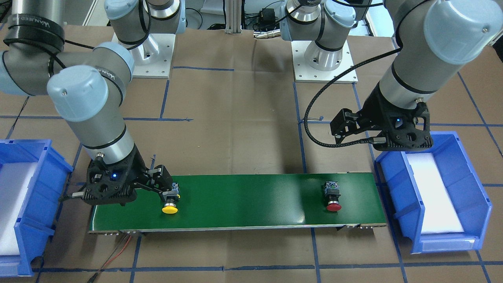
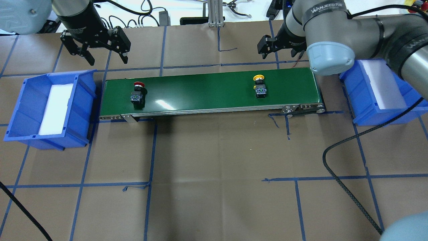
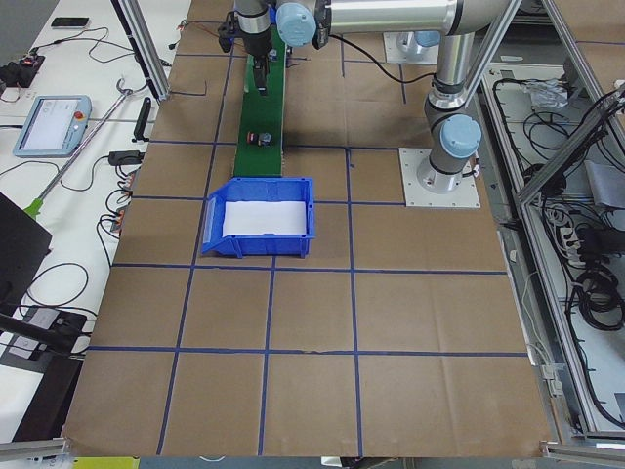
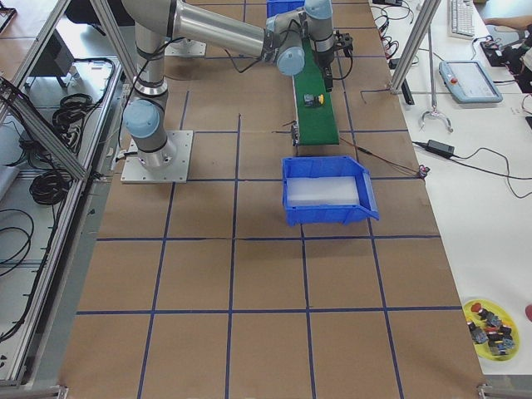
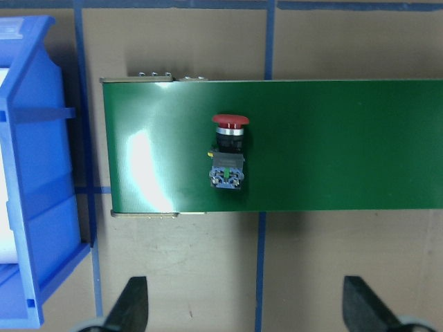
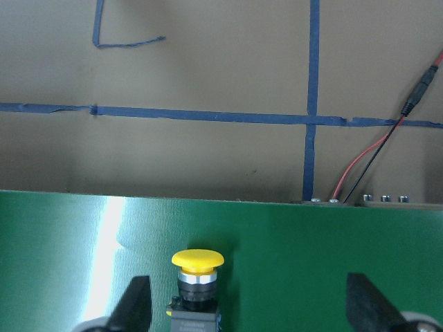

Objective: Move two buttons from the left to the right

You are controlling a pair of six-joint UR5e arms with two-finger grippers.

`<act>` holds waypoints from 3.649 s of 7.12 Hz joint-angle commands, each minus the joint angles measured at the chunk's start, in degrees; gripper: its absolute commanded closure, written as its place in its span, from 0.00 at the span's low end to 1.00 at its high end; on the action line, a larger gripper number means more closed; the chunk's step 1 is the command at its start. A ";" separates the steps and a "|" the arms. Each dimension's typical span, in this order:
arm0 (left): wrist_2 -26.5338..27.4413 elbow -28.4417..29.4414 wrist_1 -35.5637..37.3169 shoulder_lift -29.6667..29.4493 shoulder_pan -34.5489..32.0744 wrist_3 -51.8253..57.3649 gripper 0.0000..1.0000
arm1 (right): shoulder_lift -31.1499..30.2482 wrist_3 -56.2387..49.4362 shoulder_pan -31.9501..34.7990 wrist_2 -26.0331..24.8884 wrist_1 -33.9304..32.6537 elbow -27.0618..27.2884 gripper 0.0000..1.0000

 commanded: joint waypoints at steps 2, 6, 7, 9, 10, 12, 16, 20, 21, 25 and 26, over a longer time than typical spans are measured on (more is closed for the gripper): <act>-0.80 -7.76 1.35 5.98 -0.21 0.98 0.00 | 4.11 0.33 0.14 0.01 0.28 -0.15 0.00; -0.62 -6.38 2.06 6.35 0.49 0.89 0.00 | 4.11 0.16 0.23 -1.13 1.60 3.44 0.00; -0.36 -6.20 1.97 6.35 0.50 0.72 0.00 | 3.94 0.16 0.14 -1.22 1.60 4.24 0.00; -0.10 -6.20 1.80 6.43 0.50 0.37 0.00 | 3.85 -0.54 -0.38 -3.76 1.69 4.34 0.68; -0.10 -6.20 1.80 6.43 0.50 0.28 0.00 | 3.59 -0.55 -0.65 -3.77 1.60 4.17 0.92; -0.27 -6.29 1.71 6.35 0.50 0.28 0.00 | 2.97 -0.55 -1.09 -6.21 1.77 3.90 0.94; -0.27 -6.29 1.71 6.26 0.50 0.28 0.00 | -5.65 -11.72 -13.34 -5.70 18.52 -9.76 0.93; -0.18 -6.38 1.71 6.35 0.50 0.28 0.00 | 1.63 -37.51 -29.98 1.91 17.08 -12.36 0.93; -0.18 -6.38 1.71 6.35 0.50 0.28 0.00 | 2.78 -39.03 -31.05 1.94 16.89 -11.66 0.94; -0.27 -6.38 1.71 6.35 0.50 0.28 0.00 | 5.52 -43.97 -35.19 2.03 5.76 -1.14 0.94; -0.45 -6.38 1.71 6.35 0.50 0.28 0.00 | 4.74 -43.62 -35.19 1.94 3.73 2.11 0.94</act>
